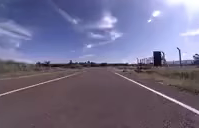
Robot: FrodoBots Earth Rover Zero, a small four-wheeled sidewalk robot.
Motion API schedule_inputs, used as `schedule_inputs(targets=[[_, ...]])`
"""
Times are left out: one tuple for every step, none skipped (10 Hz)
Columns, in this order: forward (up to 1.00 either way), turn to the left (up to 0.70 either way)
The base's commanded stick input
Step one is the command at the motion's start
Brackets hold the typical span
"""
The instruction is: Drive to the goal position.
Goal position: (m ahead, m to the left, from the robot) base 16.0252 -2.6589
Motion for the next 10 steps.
schedule_inputs(targets=[[1.00,-0.40],[1.00,-0.40],[1.00,-0.40],[1.00,-0.36],[1.00,-0.33],[1.00,-0.33],[1.00,-0.21],[1.00,-0.21],[1.00,-0.21],[1.00,-0.21]])
